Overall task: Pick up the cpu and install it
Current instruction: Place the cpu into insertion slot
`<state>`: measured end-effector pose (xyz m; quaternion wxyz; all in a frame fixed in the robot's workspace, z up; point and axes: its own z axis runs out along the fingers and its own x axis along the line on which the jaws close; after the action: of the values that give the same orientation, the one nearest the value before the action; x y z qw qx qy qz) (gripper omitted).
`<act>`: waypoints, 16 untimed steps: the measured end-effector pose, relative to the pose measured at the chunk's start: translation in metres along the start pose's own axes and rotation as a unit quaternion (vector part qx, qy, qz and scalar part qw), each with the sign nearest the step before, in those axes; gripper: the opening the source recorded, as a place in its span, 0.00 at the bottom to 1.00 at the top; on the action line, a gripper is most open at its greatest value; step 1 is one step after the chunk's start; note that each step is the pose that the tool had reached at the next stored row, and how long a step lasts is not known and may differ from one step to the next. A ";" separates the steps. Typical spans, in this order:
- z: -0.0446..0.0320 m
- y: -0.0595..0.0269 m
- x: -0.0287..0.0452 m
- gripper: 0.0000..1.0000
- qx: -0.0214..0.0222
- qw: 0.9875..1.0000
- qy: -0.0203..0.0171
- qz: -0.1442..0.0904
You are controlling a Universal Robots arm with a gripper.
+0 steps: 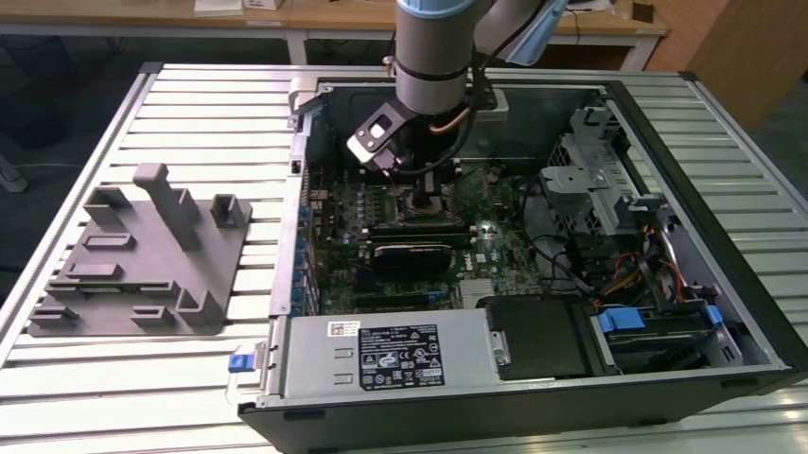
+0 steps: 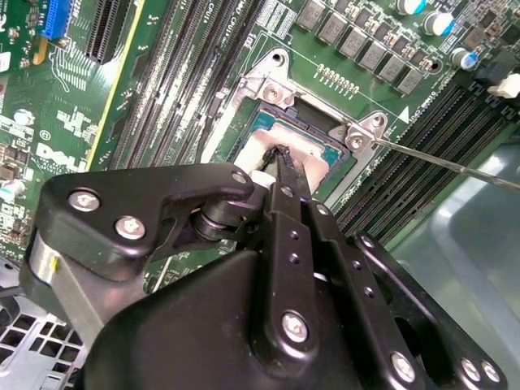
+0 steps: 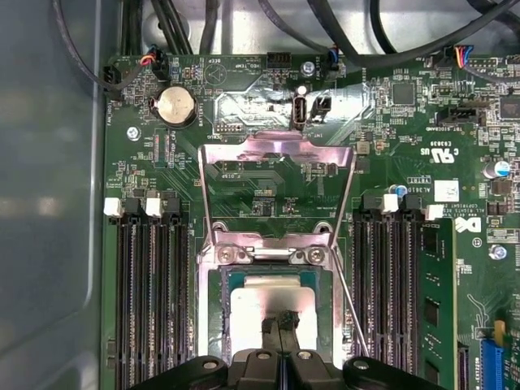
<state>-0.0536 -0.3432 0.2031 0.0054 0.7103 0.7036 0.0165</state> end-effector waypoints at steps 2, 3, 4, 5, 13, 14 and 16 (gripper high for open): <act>0.0003 0.0000 -0.0001 0.11 0.000 1.000 0.000 0.000; 0.0007 -0.0001 -0.0001 0.11 0.000 1.000 0.000 0.000; 0.0009 -0.0004 0.0000 0.11 0.000 1.000 0.000 0.000; 0.0010 -0.0005 0.0000 0.11 0.000 1.000 0.000 0.000; 0.0024 -0.0013 -0.0001 0.11 0.000 1.000 0.000 0.002; 0.0026 -0.0013 -0.0001 0.11 0.000 1.000 0.000 0.002; 0.0030 -0.0014 -0.0001 0.11 0.000 1.000 0.000 0.004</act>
<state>-0.0548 -0.3432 0.2000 0.0052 0.7128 0.7011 0.0165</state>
